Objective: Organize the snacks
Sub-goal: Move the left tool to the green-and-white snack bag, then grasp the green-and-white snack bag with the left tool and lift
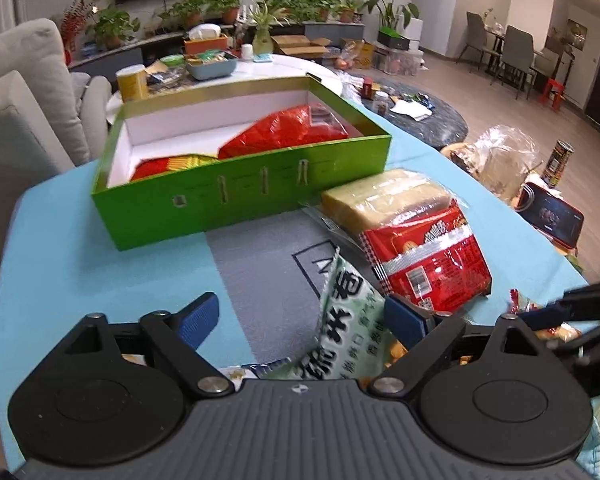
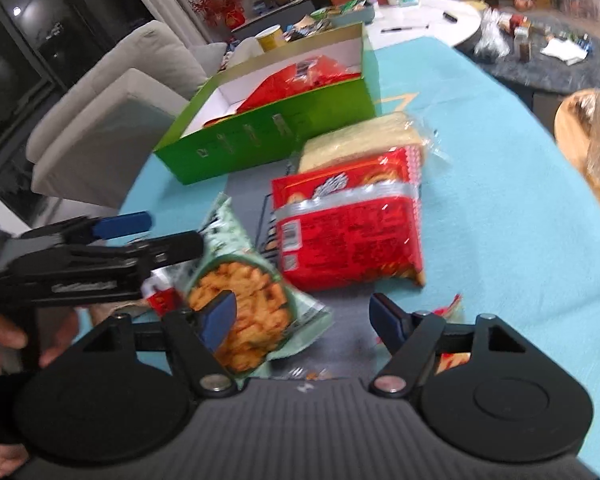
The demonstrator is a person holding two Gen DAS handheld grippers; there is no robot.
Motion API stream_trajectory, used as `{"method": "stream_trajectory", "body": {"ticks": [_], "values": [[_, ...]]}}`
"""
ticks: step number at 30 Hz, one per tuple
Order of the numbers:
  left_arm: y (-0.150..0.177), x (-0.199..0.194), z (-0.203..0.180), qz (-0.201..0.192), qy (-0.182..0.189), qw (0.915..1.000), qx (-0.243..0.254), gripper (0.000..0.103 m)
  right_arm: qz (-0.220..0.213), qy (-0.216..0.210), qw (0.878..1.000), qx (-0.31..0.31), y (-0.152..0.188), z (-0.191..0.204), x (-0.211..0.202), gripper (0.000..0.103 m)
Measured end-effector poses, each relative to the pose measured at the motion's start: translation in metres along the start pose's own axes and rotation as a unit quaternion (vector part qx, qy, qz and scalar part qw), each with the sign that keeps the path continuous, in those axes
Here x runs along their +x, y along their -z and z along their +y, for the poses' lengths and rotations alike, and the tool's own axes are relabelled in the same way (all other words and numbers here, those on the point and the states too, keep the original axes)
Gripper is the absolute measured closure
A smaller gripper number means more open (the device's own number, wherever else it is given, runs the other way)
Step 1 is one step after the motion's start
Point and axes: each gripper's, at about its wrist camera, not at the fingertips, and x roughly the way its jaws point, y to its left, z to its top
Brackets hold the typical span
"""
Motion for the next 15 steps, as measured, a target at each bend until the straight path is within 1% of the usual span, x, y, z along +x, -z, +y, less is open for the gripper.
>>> {"method": "stream_trajectory", "body": {"ticks": [2,3,6,8,10,12,15], "values": [[0.002,0.006,0.002,0.011,0.015,0.9998,-0.009,0.027,0.022,-0.010,1.000,0.010,0.004,0.001,0.006,0.031],[0.003,0.008,0.004,0.016,0.024,0.9995,-0.014,0.028,0.029,-0.012,0.999,0.014,0.004,0.001,0.008,0.034],[0.007,0.010,0.009,0.021,0.044,0.9984,-0.030,0.029,0.045,-0.020,0.998,0.041,0.002,-0.004,0.021,0.038],[0.009,0.009,0.010,0.021,0.049,0.9981,-0.030,0.029,0.050,-0.042,0.996,0.060,0.000,-0.007,0.025,0.044],[0.011,0.008,0.010,0.021,0.050,0.9982,-0.025,0.029,0.048,-0.049,0.995,0.069,-0.004,-0.008,0.027,0.051],[0.012,0.005,0.011,0.022,0.047,0.9984,-0.022,0.029,0.041,-0.044,0.996,0.068,-0.007,-0.007,0.026,0.052],[0.011,0.001,0.013,0.019,0.031,0.9992,-0.017,0.029,0.029,-0.028,0.997,0.064,-0.014,-0.006,0.027,0.053]]}}
